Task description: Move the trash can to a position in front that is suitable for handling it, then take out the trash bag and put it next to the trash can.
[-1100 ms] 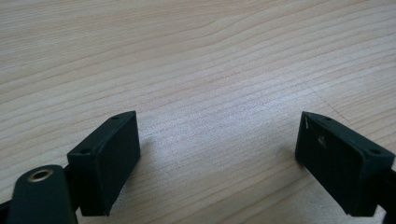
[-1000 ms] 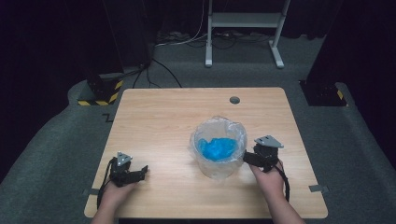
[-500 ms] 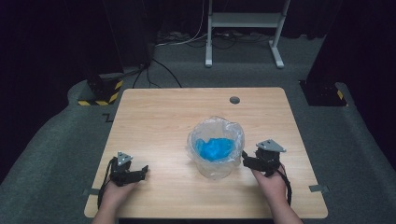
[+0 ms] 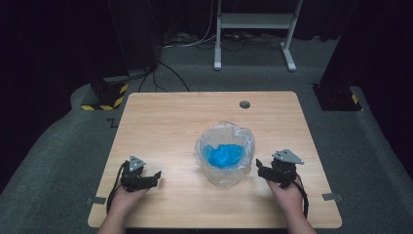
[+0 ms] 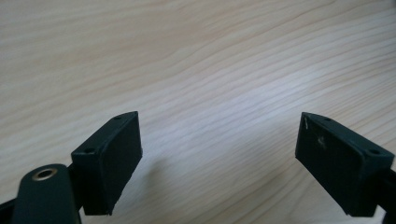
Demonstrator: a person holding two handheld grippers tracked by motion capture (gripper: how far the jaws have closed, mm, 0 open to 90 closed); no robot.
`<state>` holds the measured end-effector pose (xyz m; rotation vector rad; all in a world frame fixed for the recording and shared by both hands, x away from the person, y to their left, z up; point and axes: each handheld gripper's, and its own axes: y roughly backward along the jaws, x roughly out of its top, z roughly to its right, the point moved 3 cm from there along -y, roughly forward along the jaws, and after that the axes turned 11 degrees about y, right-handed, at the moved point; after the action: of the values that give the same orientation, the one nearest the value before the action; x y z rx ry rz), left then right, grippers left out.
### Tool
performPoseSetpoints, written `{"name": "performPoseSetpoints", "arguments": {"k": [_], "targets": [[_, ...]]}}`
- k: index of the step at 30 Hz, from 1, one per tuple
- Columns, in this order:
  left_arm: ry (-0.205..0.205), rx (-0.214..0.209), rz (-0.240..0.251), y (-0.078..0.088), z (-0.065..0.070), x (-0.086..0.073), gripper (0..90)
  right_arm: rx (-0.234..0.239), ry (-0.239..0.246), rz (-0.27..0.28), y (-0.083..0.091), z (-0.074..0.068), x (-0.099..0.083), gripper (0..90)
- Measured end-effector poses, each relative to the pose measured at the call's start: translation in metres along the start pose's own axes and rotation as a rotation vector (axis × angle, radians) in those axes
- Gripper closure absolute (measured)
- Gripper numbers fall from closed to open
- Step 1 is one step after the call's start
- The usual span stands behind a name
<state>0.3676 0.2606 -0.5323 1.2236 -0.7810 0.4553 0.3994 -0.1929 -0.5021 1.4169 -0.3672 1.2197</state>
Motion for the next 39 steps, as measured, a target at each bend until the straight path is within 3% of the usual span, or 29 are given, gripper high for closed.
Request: {"name": "performPoseSetpoints", "arguments": {"k": [3, 4, 8, 11, 18, 21, 28, 36, 39], "targets": [[-0.036, -0.051, 0.045, 0.003, 0.021, 0.013, 14.7, 0.003, 0.000, 0.043, 0.006, 0.000, 0.003, 17.7], [-0.036, -0.051, 0.045, 0.003, 0.021, 0.013, 14.7, 0.003, 0.000, 0.043, 0.006, 0.000, 0.003, 17.7], [-0.053, -0.120, 0.126, 0.008, 0.045, 0.028, 14.7, -0.001, 0.007, 0.085, 0.015, -0.002, 0.008, 17.7], [-0.046, -0.150, 0.150, 0.010, 0.055, 0.034, 14.6, -0.012, 0.014, 0.108, 0.020, -0.002, 0.012, 17.7], [-0.062, -0.173, 0.181, 0.013, 0.066, 0.041, 14.4, -0.031, 0.020, 0.170, 0.028, -0.002, 0.017, 17.7], [-0.071, -0.142, 0.215, 0.018, 0.068, 0.044, 14.3, -0.034, 0.014, 0.186, 0.030, -0.002, 0.019, 17.7], [-0.030, -0.145, 0.278, 0.029, 0.075, 0.053, 13.4, -0.039, 0.011, 0.259, 0.039, -0.002, 0.026, 17.7], [0.047, -0.204, 0.384, 0.041, 0.087, 0.071, 13.4, -0.047, 0.034, 0.329, 0.050, -0.007, 0.036, 17.7], [0.054, -0.221, 0.428, 0.048, 0.093, 0.080, 13.4, -0.055, 0.048, 0.354, 0.057, -0.009, 0.040, 17.6]]}}
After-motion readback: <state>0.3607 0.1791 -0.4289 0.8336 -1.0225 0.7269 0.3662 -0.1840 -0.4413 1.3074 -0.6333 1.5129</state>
